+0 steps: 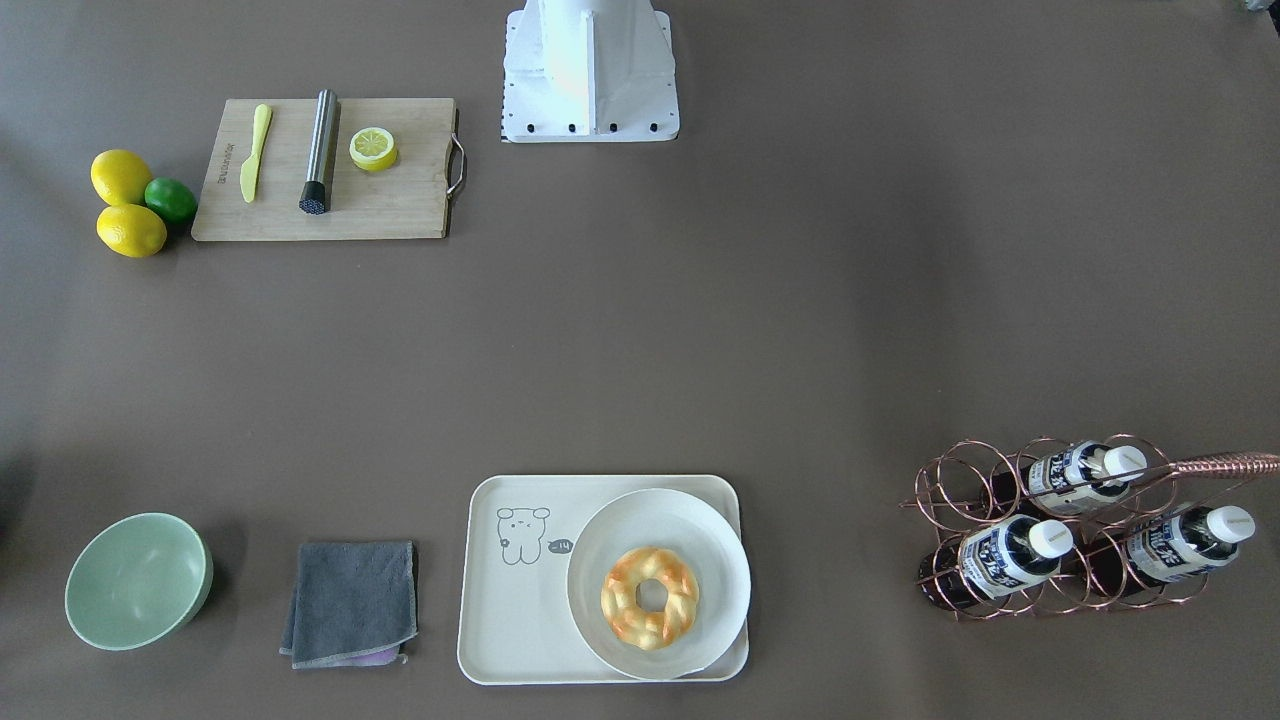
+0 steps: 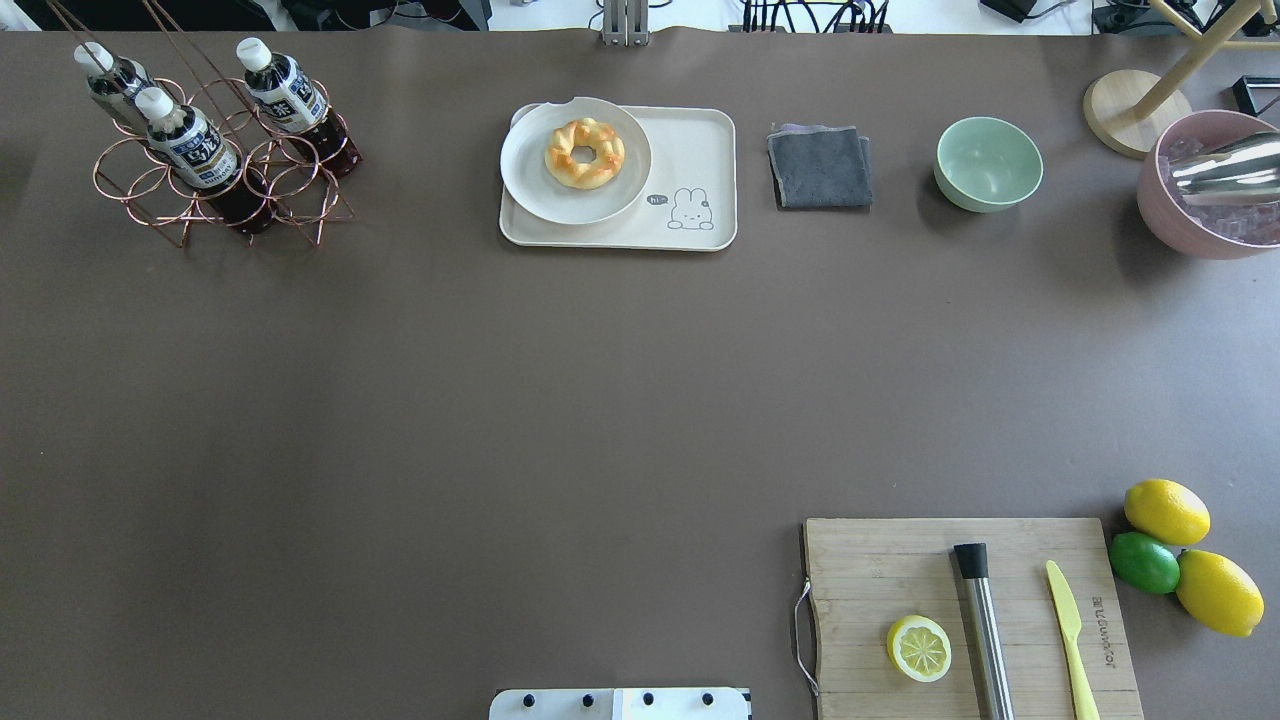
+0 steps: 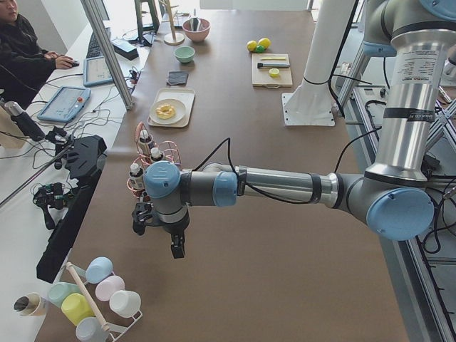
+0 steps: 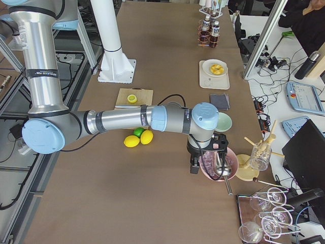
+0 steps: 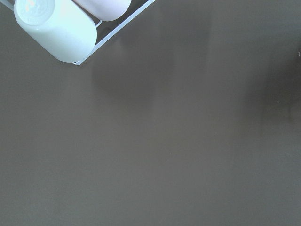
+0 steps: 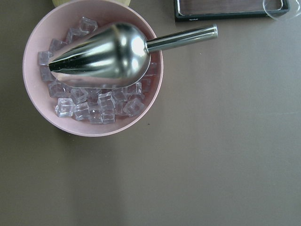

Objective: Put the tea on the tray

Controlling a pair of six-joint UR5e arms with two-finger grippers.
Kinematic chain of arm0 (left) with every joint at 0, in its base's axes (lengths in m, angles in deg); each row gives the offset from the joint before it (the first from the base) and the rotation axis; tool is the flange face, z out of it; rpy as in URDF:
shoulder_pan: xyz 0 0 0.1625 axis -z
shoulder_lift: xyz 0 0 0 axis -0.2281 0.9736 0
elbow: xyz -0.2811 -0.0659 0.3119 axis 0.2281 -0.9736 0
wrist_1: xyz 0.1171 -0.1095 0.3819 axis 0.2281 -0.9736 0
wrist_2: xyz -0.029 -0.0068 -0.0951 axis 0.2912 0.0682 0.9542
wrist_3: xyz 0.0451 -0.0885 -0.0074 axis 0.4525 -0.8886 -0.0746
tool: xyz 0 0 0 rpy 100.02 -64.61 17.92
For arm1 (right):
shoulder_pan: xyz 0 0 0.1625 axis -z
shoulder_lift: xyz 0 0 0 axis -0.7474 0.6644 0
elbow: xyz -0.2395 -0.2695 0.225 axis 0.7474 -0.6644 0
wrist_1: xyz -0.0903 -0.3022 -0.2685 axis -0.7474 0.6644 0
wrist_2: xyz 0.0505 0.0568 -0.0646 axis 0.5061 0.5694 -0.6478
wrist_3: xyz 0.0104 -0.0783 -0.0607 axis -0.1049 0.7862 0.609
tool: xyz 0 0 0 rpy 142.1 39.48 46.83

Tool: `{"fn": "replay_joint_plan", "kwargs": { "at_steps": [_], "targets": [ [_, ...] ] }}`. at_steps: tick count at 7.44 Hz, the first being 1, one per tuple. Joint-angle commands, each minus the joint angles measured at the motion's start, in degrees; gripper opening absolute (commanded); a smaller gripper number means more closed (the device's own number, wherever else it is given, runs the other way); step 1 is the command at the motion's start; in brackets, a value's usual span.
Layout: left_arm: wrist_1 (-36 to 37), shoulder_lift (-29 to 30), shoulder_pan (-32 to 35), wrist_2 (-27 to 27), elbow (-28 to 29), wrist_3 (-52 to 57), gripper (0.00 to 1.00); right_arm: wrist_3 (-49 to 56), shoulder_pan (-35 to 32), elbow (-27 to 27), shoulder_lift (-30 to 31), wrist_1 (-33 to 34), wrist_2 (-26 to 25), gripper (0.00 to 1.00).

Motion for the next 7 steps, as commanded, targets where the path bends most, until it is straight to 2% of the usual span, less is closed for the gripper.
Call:
{"fn": "replay_joint_plan", "kwargs": {
  "at_steps": [1, 7],
  "targets": [
    [-0.01, 0.22, 0.61, -0.03, -0.08, 0.09, 0.98, 0.04, 0.00, 0.03, 0.01, 0.00, 0.24, 1.00],
    [-0.01, 0.57, 0.61, -0.12, -0.52, -0.35, 0.98, 0.04, 0.00, -0.06, 0.62, 0.09, 0.24, 1.00]
  ]
}}
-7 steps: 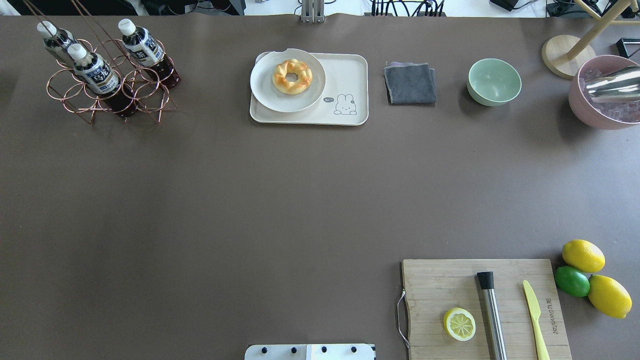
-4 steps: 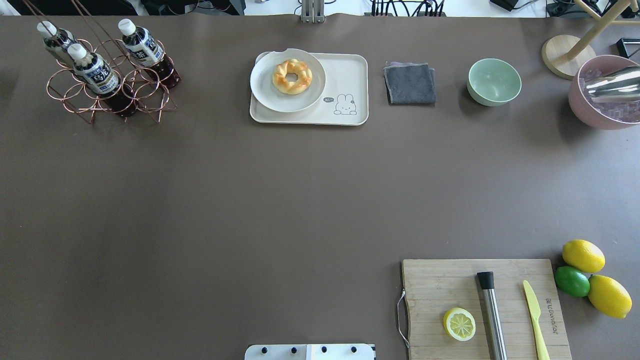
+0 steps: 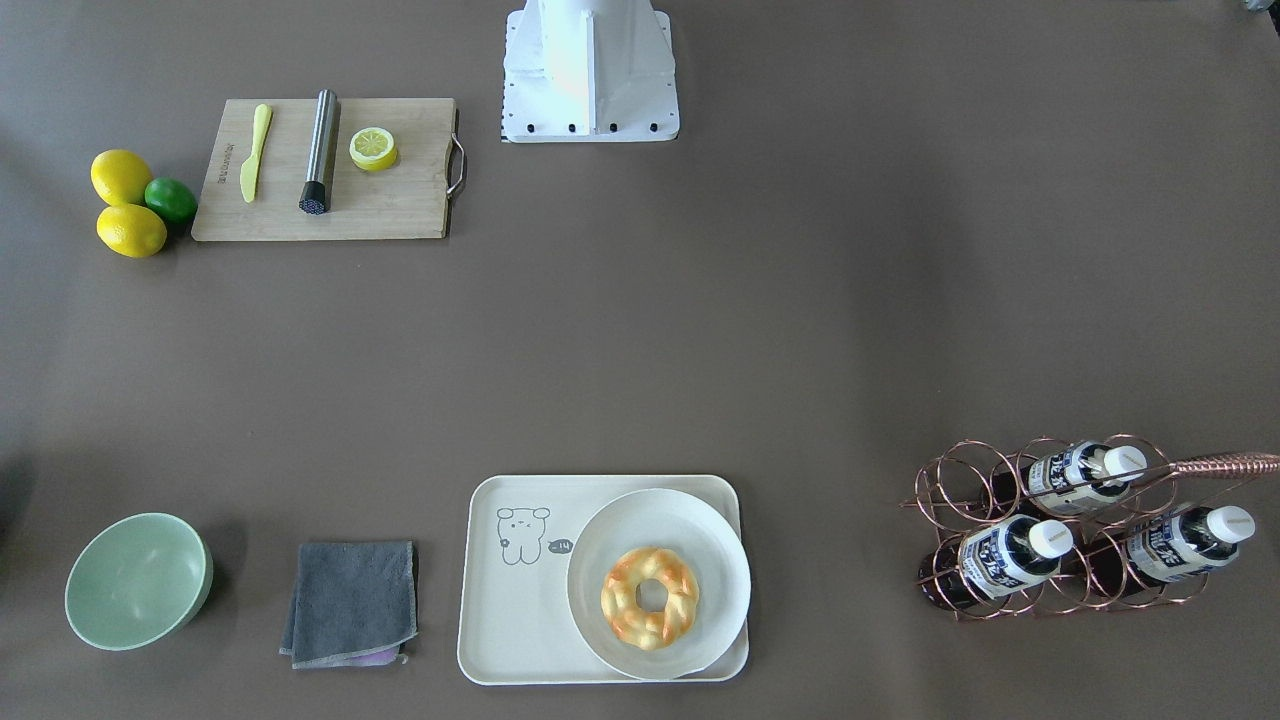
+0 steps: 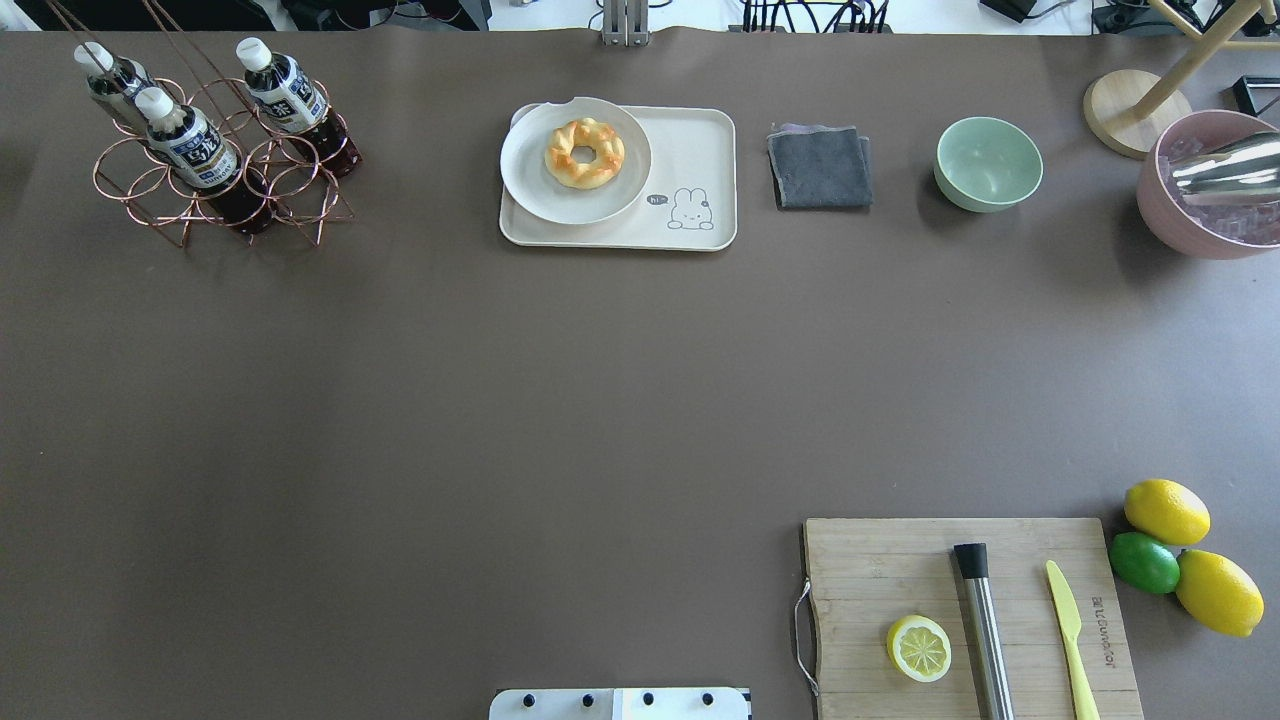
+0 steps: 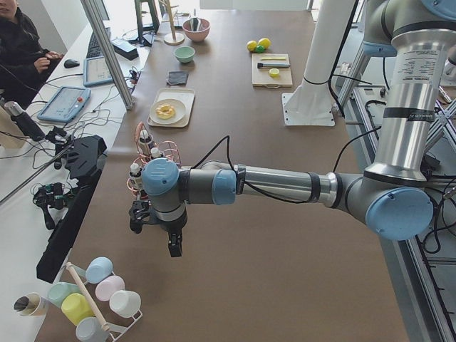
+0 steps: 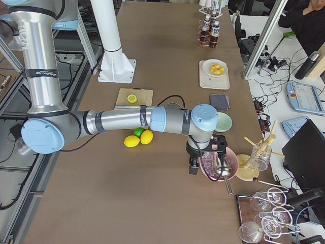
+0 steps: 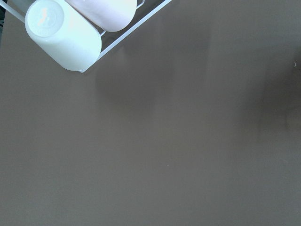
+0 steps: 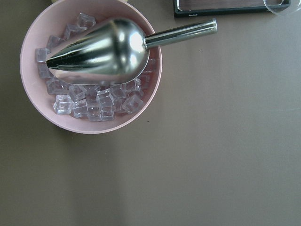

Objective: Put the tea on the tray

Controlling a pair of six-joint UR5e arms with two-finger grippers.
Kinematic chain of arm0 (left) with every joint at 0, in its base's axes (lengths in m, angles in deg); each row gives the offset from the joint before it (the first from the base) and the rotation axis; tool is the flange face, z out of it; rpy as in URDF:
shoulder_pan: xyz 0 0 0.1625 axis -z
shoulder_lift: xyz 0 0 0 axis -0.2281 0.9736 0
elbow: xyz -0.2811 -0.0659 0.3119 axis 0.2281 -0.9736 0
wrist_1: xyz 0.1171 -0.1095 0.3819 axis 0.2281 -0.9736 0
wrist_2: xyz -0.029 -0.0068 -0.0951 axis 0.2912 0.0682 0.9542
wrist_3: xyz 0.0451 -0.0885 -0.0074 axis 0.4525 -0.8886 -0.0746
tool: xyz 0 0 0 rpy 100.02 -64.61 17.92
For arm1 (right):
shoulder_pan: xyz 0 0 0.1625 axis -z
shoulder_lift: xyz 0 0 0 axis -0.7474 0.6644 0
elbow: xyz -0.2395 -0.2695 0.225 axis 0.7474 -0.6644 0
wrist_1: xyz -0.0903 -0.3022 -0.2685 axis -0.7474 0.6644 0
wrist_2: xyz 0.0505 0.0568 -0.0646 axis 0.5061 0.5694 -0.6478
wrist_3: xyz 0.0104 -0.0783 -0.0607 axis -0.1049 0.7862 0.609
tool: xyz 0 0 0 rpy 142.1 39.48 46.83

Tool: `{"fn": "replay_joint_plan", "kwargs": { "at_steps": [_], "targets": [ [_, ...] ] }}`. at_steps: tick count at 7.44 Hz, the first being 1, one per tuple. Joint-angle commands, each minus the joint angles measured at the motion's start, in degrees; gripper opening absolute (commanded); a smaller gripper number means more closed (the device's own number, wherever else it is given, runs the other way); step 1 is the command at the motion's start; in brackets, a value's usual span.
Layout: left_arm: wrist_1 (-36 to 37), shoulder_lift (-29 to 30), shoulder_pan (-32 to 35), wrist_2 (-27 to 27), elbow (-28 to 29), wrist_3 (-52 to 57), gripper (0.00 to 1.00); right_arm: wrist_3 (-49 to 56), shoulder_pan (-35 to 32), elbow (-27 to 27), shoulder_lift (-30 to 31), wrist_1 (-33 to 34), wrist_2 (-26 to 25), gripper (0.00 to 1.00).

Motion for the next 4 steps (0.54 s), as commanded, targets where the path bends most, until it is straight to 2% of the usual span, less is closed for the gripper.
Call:
{"fn": "replay_joint_plan", "kwargs": {
  "at_steps": [1, 4],
  "targets": [
    [-0.04, -0.22, 0.00, 0.01, -0.35, 0.00, 0.98, 0.00, 0.00, 0.14, 0.31, 0.00, 0.00, 1.00],
    [0.05, -0.57, 0.00, 0.01, -0.87, 0.00, 0.98, 0.09, -0.09, 0.05, 0.40, -0.08, 0.18, 1.00]
  ]
}}
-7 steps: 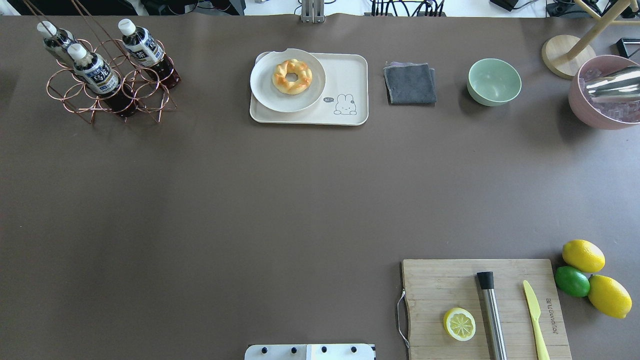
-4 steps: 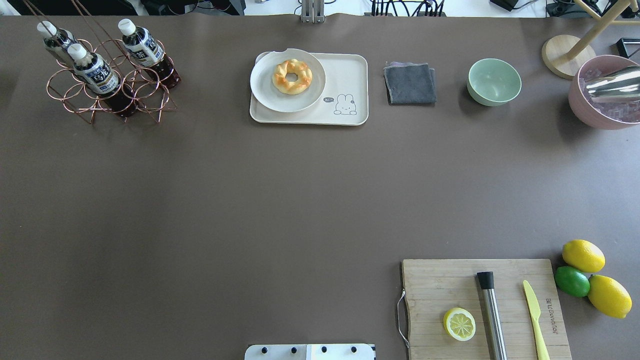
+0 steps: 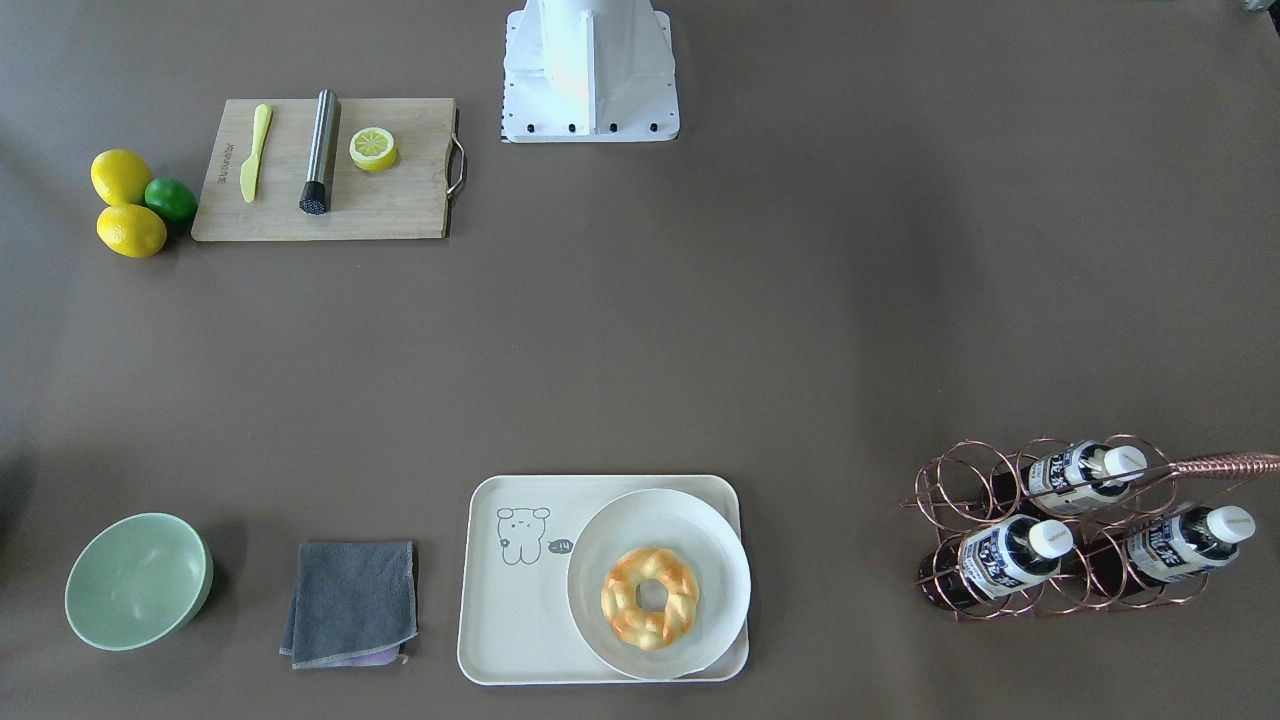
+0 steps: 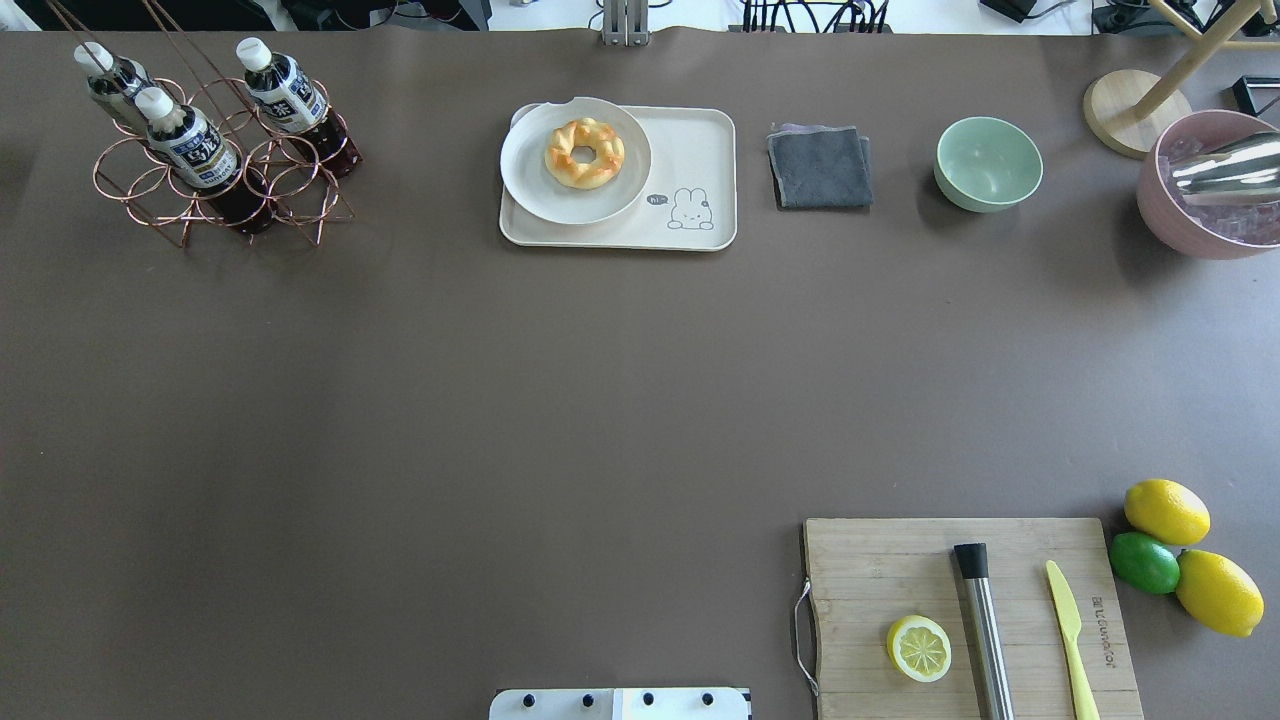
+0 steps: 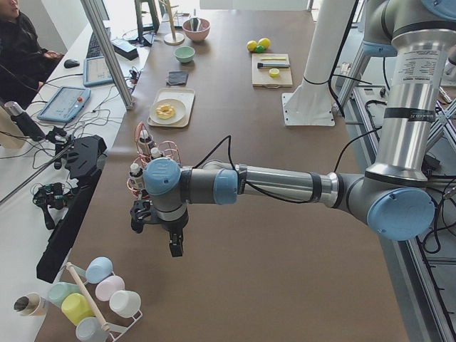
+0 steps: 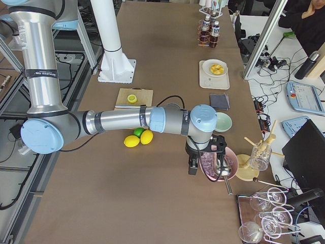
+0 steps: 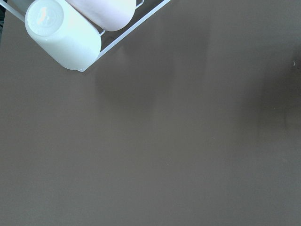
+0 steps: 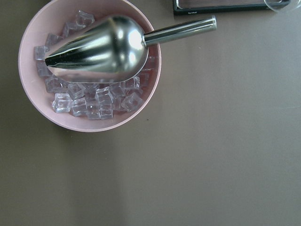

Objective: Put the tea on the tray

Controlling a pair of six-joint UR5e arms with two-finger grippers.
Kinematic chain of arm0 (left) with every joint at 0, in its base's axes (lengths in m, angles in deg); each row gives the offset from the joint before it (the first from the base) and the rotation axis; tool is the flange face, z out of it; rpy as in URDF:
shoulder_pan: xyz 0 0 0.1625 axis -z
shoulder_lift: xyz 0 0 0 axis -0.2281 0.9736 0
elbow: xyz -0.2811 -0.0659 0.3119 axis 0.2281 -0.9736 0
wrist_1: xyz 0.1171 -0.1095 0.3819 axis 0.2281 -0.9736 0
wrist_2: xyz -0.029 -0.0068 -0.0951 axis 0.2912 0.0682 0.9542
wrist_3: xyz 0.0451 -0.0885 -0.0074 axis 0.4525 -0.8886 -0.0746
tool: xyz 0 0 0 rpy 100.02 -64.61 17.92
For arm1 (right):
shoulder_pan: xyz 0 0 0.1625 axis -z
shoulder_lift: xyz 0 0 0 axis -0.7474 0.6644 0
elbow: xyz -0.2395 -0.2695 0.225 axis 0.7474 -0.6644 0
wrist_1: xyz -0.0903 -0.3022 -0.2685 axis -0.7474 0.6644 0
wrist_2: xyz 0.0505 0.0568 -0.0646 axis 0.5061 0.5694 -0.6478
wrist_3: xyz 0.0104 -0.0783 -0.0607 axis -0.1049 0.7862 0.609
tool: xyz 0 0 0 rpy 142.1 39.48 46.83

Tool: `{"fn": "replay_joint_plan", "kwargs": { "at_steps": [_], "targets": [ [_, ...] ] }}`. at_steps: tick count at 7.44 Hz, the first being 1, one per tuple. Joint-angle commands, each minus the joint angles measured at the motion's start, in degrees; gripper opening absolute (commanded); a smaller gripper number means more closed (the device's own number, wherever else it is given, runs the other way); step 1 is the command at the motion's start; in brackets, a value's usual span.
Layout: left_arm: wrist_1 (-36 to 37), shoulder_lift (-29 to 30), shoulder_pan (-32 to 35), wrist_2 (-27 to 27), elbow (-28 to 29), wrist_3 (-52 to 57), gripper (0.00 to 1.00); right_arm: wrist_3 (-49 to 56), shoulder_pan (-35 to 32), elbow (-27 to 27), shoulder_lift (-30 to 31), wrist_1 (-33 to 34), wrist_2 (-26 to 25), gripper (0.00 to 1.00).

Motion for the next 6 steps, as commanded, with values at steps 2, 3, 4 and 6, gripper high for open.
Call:
{"fn": "replay_joint_plan", "kwargs": {
  "at_steps": [2, 3, 4, 6],
  "targets": [
    [0.02, -0.21, 0.00, 0.04, -0.30, 0.00, 0.98, 0.00, 0.00, 0.04, -0.17, -0.09, 0.04, 1.00],
    [0.02, -0.12, 0.00, 0.04, -0.48, 0.00, 0.98, 0.00, 0.00, 0.04, -0.26, -0.09, 0.13, 1.00],
    [0.02, -0.03, -0.09, 0.04, -0.22, 0.00, 0.98, 0.08, 0.00, 0.04, -0.26, -0.09, 0.74, 1.00],
    [0.11, -0.12, 0.00, 0.12, -0.22, 0.00, 0.98, 0.08, 0.00, -0.04, 0.00, -0.09, 2.66, 1.00]
  ]
}}
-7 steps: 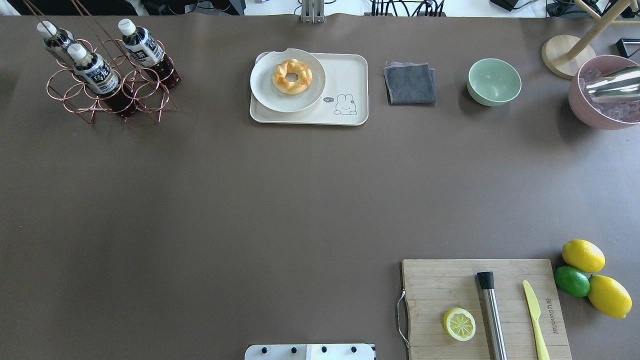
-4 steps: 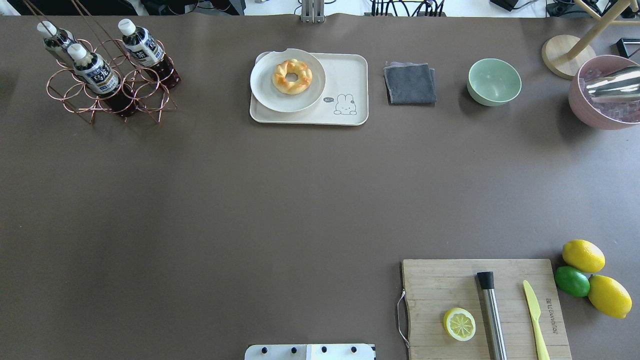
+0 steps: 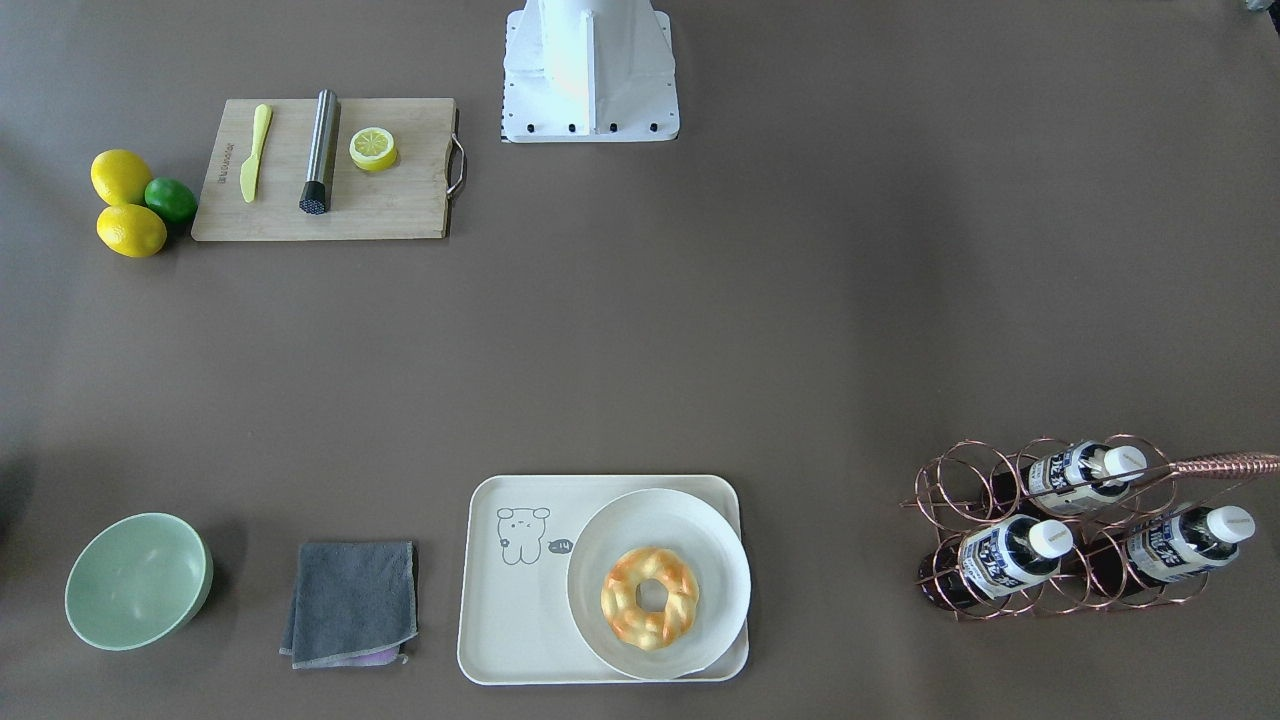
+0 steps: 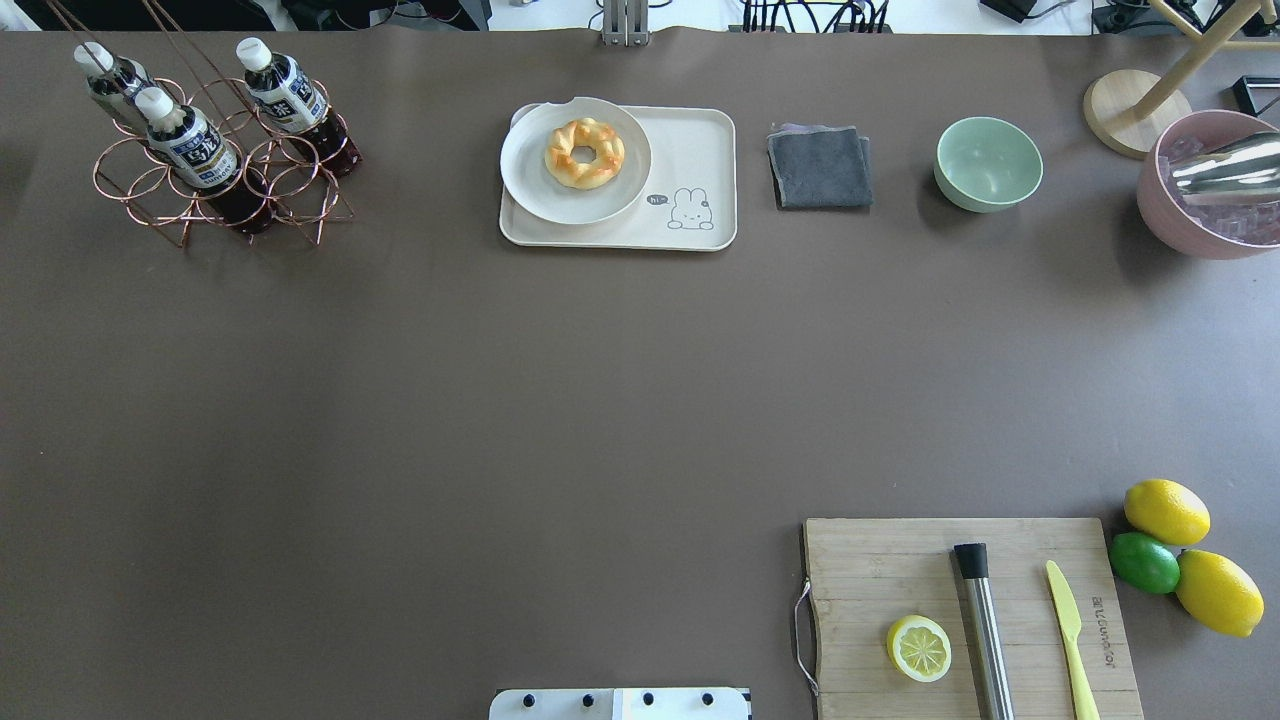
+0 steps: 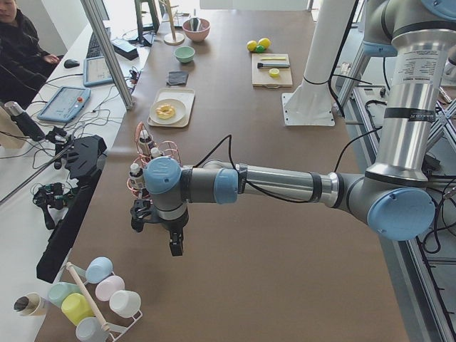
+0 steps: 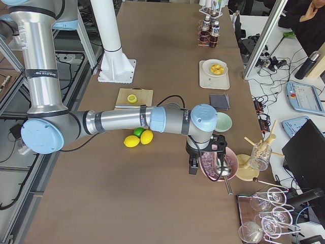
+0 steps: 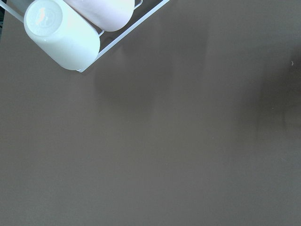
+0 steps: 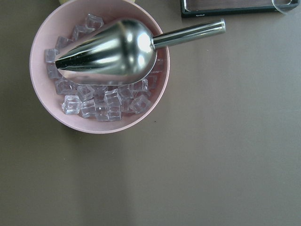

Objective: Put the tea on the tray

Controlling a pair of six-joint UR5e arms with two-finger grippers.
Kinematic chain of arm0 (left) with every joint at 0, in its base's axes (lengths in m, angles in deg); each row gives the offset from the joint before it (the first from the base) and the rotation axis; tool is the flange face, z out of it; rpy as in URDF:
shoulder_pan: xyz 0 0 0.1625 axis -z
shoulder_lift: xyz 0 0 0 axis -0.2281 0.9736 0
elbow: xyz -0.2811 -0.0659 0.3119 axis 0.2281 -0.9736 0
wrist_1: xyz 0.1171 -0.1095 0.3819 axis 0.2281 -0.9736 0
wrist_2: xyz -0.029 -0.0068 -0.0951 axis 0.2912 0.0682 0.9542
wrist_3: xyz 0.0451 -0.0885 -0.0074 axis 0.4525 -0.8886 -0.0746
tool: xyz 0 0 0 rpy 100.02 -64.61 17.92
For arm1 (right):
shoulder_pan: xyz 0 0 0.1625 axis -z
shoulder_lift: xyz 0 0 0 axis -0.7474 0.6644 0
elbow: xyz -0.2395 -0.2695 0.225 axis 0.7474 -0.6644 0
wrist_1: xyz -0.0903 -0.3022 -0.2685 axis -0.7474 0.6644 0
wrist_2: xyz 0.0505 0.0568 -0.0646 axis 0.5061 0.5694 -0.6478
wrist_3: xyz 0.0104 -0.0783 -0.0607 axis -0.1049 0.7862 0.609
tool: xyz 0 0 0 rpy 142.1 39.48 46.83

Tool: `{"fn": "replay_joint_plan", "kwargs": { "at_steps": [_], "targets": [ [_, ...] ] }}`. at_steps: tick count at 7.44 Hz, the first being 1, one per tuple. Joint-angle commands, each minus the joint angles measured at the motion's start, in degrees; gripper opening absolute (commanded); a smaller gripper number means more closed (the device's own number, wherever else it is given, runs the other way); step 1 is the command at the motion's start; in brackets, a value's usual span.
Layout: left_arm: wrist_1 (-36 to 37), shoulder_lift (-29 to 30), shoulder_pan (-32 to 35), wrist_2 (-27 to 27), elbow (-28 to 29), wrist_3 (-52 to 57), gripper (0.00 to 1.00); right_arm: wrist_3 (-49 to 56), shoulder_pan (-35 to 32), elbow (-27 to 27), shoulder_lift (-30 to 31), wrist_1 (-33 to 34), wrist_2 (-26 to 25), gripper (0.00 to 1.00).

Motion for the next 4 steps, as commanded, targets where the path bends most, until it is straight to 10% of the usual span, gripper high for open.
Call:
{"fn": "replay_joint_plan", "kwargs": {
  "at_steps": [1, 4],
  "targets": [
    [0.05, -0.05, -0.06, 0.08, 0.20, 0.00, 0.98, 0.05, -0.08, 0.01, 0.28, 0.00, 2.27, 1.00],
    [-0.04, 0.21, -0.41, 0.26, -0.33, 0.00, 0.98, 0.05, -0.09, 0.09, 0.01, 0.00, 2.80, 1.00]
  ]
}}
